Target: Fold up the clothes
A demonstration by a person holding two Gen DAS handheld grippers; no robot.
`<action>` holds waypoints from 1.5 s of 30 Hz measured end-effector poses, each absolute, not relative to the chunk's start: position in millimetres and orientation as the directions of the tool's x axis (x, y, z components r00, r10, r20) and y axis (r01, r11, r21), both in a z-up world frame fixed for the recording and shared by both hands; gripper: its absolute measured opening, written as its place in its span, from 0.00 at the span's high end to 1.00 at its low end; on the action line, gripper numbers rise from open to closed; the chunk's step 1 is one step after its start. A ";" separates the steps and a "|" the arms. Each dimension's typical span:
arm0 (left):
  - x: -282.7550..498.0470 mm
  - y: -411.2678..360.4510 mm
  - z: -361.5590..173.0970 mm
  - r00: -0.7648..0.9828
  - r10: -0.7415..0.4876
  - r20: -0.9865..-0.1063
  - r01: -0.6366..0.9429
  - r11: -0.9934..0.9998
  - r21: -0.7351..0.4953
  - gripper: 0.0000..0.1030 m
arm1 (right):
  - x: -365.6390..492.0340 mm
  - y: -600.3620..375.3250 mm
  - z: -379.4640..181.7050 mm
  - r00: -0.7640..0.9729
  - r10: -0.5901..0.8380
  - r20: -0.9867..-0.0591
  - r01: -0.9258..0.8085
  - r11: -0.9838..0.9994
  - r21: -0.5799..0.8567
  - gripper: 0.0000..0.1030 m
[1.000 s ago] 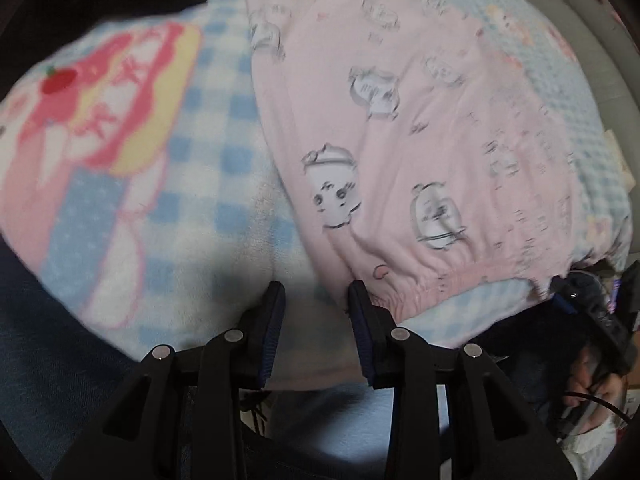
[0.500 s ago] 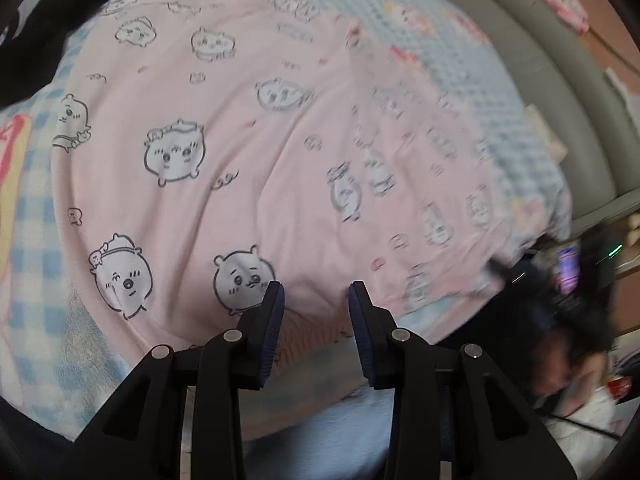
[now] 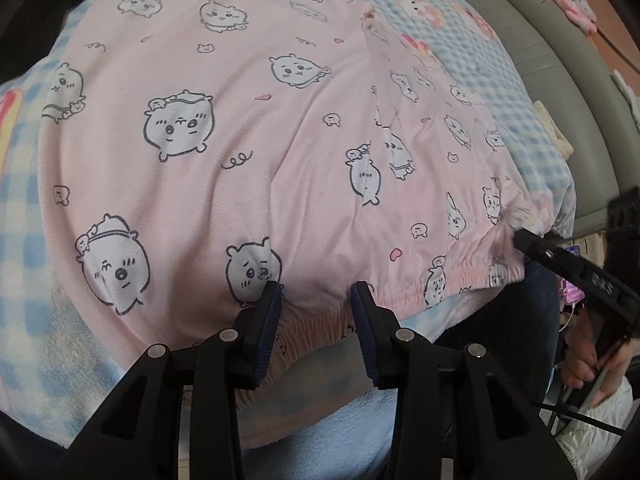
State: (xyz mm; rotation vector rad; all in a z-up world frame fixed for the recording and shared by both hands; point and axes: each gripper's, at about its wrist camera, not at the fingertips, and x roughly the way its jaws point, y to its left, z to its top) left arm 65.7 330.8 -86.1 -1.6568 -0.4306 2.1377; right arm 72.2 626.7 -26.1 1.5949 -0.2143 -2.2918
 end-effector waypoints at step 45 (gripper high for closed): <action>0.5 425.2 -46.8 -0.129 0.678 -0.724 -0.306 -0.722 -0.621 0.92 | 73.2 586.8 -64.4 -0.233 -0.435 -0.870 0.303 -0.882 0.360 0.67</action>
